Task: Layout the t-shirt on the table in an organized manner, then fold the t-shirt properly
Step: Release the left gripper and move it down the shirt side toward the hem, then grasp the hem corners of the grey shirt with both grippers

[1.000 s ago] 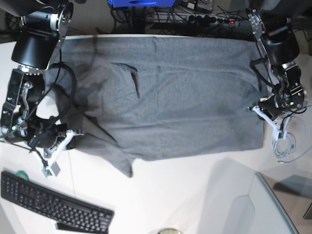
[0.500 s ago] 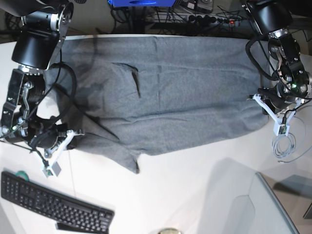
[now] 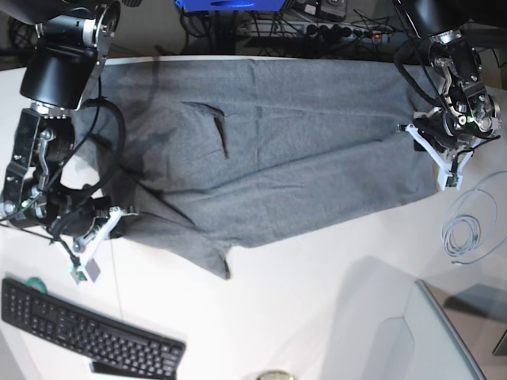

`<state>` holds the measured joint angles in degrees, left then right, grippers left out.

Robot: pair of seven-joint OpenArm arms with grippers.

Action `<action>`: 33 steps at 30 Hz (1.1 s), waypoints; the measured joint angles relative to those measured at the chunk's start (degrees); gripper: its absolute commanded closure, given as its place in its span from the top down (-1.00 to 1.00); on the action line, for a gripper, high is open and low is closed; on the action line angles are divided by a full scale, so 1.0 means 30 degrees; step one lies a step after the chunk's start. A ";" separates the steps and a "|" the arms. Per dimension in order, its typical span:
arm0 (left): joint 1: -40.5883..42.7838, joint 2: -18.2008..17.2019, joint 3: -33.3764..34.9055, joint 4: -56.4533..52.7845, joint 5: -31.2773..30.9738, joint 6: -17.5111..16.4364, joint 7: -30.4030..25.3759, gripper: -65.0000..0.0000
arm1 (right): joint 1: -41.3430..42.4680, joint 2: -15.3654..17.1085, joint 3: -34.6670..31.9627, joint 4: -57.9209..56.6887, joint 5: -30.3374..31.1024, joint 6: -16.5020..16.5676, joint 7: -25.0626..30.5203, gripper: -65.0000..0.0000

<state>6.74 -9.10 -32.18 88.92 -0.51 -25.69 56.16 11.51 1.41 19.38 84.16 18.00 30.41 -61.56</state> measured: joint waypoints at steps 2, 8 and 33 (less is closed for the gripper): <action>0.0306 -0.0036 -0.0015 0.0153 0.0015 0.0000 0.0000 0.37 | 0.0000 0.0000 0.0000 0.0000 0.0000 0.0000 0.0000 -1.00; 0.0182 0.0102 -0.2929 0.1013 -0.0313 -0.0204 0.0015 0.47 | 0.0007 0.0000 -0.0044 -0.0007 0.0000 0.0000 -0.0051 -1.00; -0.6696 -0.1217 -0.5799 -1.3741 -0.1596 -0.2149 -0.8502 0.47 | -0.0007 -0.0036 -0.0051 0.0000 0.0007 0.0000 -0.0066 -1.00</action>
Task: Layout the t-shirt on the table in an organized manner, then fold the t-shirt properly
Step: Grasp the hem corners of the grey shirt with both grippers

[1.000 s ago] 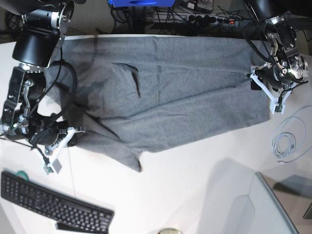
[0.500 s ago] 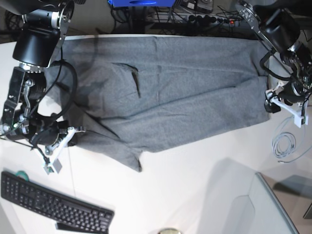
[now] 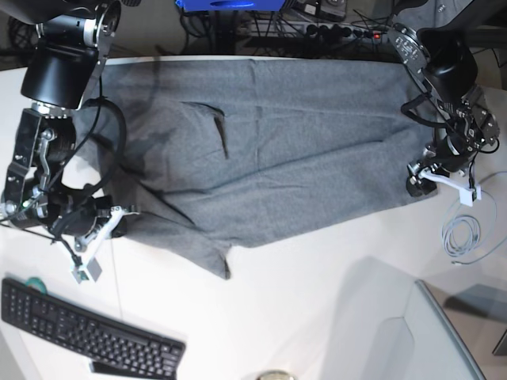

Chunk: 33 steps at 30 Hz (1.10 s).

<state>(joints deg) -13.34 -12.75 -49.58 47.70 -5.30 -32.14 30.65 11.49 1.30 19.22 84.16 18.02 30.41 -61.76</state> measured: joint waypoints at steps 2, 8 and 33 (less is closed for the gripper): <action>-0.0248 0.0000 0.0000 -0.0495 -0.0087 0.1013 -0.0729 0.47 | 0.0007 0.0029 0.0000 0.0000 0.0000 0.0000 0.0007 -1.00; -0.1027 -0.0503 0.0058 -0.2208 -0.0306 0.1297 -0.1639 0.47 | -0.0255 0.0029 0.0000 0.0000 -0.0015 0.0000 0.0051 -1.00; -0.4306 -0.0459 0.5566 -0.2783 0.0073 0.1574 -0.0954 -1.00 | 0.1719 0.1501 -0.0073 -0.4612 -0.0051 0.0000 0.3672 -1.00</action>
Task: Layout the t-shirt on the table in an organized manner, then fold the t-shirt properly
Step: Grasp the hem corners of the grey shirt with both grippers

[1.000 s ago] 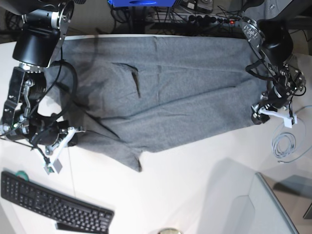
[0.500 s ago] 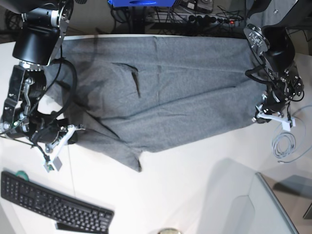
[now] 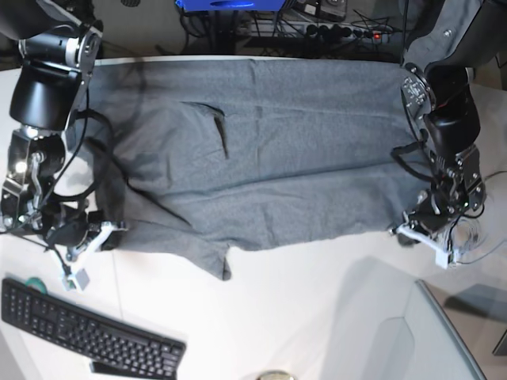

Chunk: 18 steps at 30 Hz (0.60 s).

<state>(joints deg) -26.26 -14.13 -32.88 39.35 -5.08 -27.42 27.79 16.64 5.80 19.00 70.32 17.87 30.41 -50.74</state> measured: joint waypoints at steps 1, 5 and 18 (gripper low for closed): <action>-0.0160 0.0007 0.0262 0.0000 0.0015 0.0000 0.0000 -1.00 | 0.0284 0.0182 -0.0117 -0.0474 -0.0087 0.0058 0.0372 -1.00; -0.0699 -0.0066 0.0532 0.0000 0.0073 0.0015 0.0015 -1.00 | 0.1537 0.1537 -0.2295 -0.2586 -0.0022 0.0969 0.1945 -1.00; -0.0685 0.0007 0.0532 0.1530 0.0080 0.0007 0.0095 -1.00 | 0.2426 0.3614 -0.5384 -0.6492 -0.0073 0.1027 0.6659 -1.00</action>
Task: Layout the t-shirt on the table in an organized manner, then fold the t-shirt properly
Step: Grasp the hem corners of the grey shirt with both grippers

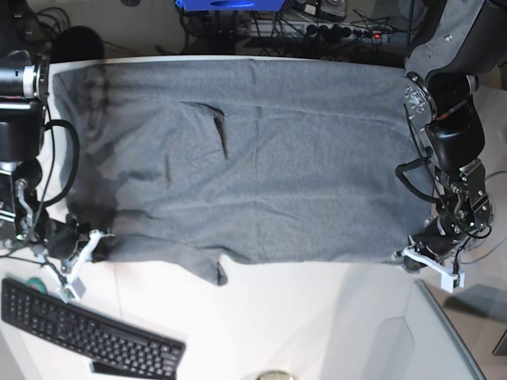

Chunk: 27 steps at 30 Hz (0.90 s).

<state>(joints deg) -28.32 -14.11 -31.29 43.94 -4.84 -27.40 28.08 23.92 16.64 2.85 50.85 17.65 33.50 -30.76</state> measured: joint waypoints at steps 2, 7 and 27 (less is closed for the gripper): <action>0.0138 0.0022 0.0000 0.0022 -0.0029 0.0000 0.0007 -1.00 | -0.0015 -0.0066 -0.0146 -0.0233 0.0058 0.0007 0.0576 -1.00; 0.0379 -0.0080 0.0000 0.0036 -0.0058 0.0000 0.0058 -1.00 | -0.0095 0.0109 -0.0153 -0.0248 0.0036 0.0007 0.1064 -1.00; 0.1865 -0.0051 -0.0073 0.2382 -0.0131 -0.0066 0.0073 -1.00 | -0.0073 0.0809 -0.0248 -0.0204 0.0051 0.0022 0.1180 -1.00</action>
<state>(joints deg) -22.72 -14.26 -31.51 51.09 -5.23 -27.59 28.29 23.70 19.07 2.11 50.24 17.80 33.56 -27.22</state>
